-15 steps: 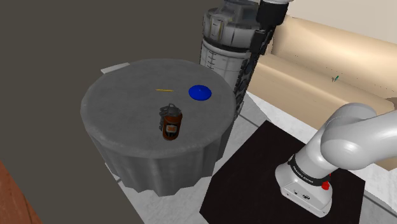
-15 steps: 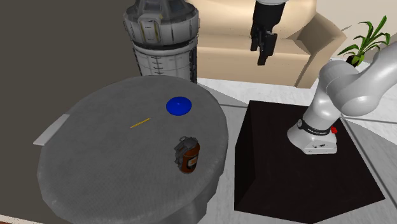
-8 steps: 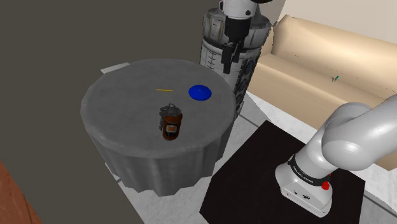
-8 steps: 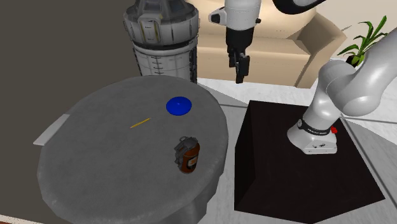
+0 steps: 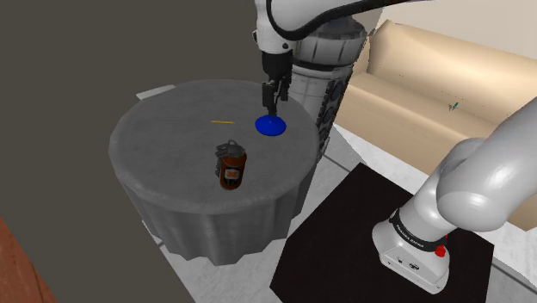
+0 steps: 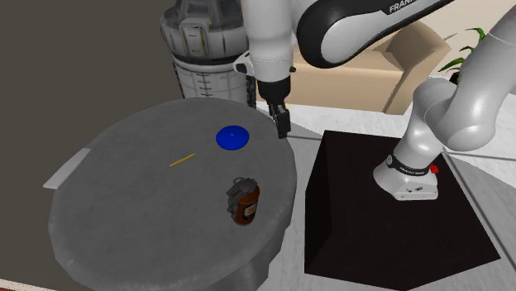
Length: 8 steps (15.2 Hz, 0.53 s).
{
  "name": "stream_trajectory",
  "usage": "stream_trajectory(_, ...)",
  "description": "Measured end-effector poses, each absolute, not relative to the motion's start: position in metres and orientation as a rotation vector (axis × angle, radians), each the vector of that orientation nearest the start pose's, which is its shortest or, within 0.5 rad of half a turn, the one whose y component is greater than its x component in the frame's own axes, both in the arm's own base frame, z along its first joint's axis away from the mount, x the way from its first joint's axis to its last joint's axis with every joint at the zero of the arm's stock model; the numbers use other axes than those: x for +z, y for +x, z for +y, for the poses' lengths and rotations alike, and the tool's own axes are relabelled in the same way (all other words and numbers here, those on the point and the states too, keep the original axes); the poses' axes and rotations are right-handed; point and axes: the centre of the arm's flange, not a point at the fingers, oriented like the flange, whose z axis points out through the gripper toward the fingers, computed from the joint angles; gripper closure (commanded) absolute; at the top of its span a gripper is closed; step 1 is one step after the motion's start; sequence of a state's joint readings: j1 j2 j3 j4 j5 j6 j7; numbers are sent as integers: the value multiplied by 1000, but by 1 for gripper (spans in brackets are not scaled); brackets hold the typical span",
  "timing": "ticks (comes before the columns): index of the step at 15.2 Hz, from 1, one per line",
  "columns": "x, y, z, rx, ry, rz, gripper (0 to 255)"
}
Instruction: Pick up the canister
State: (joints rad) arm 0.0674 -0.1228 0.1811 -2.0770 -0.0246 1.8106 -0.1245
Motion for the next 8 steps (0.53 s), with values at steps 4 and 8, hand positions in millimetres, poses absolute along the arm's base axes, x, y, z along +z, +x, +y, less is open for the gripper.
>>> stream_trajectory(4, 441, 519, 153, 270, -3119, -677, 0)
stream_trajectory(8, 405, 551, 188, 313, -3104, -756, 0)
